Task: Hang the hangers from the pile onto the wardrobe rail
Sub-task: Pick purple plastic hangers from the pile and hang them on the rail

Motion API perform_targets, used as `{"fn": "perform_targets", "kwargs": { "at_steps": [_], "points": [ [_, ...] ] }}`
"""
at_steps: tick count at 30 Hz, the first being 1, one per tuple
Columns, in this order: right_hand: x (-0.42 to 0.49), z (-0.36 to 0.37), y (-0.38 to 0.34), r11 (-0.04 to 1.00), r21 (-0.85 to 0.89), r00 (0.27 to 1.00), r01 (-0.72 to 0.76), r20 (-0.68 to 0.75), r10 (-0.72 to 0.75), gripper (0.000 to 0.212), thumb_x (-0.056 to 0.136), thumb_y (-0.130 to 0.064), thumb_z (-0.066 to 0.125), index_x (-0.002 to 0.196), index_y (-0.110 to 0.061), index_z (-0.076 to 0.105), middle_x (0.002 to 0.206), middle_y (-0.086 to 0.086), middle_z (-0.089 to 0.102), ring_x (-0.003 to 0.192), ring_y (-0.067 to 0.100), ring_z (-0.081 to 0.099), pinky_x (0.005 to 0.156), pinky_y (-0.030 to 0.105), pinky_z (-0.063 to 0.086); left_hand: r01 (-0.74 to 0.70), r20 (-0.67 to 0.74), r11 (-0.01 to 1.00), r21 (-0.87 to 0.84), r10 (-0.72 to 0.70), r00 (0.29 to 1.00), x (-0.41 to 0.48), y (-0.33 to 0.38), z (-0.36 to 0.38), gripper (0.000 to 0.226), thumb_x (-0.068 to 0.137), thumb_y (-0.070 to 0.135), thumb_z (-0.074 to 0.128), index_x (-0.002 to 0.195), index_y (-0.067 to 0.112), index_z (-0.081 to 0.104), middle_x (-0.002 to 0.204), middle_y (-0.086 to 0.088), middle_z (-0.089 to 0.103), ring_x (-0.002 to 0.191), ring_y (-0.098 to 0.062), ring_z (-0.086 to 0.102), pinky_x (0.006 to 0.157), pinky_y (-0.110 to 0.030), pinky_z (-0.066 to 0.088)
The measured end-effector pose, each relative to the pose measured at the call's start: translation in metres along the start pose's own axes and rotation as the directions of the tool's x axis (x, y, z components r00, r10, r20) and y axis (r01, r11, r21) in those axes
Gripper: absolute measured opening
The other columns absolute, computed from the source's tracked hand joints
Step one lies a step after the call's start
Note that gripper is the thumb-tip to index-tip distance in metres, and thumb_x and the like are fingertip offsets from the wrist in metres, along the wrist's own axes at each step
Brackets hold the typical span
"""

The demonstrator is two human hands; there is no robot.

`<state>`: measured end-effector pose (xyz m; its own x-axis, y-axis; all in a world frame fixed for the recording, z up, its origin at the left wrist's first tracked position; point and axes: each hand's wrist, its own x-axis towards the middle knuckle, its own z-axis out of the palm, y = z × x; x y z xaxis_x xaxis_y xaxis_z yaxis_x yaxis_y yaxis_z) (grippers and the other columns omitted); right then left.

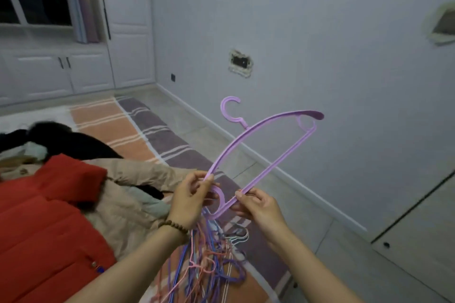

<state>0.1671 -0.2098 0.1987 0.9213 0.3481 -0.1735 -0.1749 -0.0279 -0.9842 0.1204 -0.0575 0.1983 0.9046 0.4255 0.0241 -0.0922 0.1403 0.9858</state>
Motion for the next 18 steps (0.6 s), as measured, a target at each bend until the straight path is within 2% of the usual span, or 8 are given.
{"fn": "perform_targets", "kwargs": {
  "at_steps": [5,9,12,14,18],
  "points": [
    [-0.081,-0.047,-0.107,0.968,-0.18,0.974,0.172,-0.117,-0.195,0.01,0.091,-0.015,0.059,0.085,-0.007,0.059,0.073,0.006,0.068,0.052,0.008,0.063,0.055,0.019,0.05,-0.121,0.157,0.992,-0.044,0.127,0.979,-0.026,0.099,0.058,0.006,0.091,0.015,0.055,0.086,0.014,0.058,0.073,0.0,0.07,0.058,-0.011,0.063,0.052,-0.019,0.052],
    [-0.162,-0.082,-0.18,0.916,-0.262,0.89,0.304,-0.264,-0.371,0.01,0.09,-0.016,0.059,0.087,-0.007,0.061,0.078,0.008,0.069,0.062,0.014,0.065,0.06,0.02,0.052,-0.245,0.295,0.967,-0.075,0.256,0.921,-0.064,0.168,0.106,0.007,0.091,0.019,0.054,0.087,0.017,0.059,0.081,-0.004,0.07,0.066,-0.009,0.066,0.058,-0.018,0.053],
    [-0.223,-0.105,-0.224,0.873,-0.294,0.798,0.389,-0.365,-0.479,0.006,0.089,-0.018,0.06,0.091,-0.014,0.061,0.089,0.007,0.072,0.073,0.016,0.069,0.066,0.02,0.055,-0.279,0.405,0.953,-0.119,0.303,0.863,-0.1,0.21,0.145,0.009,0.09,0.022,0.055,0.089,0.015,0.061,0.084,-0.006,0.072,0.069,-0.012,0.068,0.061,-0.022,0.056],
    [-0.262,-0.119,-0.247,0.838,-0.333,0.712,0.431,-0.445,-0.543,0.008,0.088,-0.02,0.061,0.095,-0.016,0.061,0.095,0.006,0.072,0.08,0.015,0.07,0.07,0.021,0.056,-0.288,0.5,0.945,-0.152,0.325,0.803,-0.127,0.235,0.172,0.01,0.089,0.023,0.056,0.09,0.015,0.062,0.084,-0.006,0.073,0.072,-0.015,0.069,0.065,-0.026,0.057],
    [-0.342,-0.146,-0.285,0.78,-0.415,0.494,0.469,-0.608,-0.621,0.019,0.085,-0.025,0.065,0.103,-0.019,0.06,0.1,0.003,0.07,0.085,0.011,0.07,0.076,0.021,0.057,-0.332,0.677,0.916,-0.224,0.391,0.623,-0.191,0.279,0.225,0.012,0.088,0.024,0.055,0.093,0.016,0.062,0.083,-0.005,0.073,0.075,-0.015,0.07,0.066,-0.024,0.057]
  ]
}}
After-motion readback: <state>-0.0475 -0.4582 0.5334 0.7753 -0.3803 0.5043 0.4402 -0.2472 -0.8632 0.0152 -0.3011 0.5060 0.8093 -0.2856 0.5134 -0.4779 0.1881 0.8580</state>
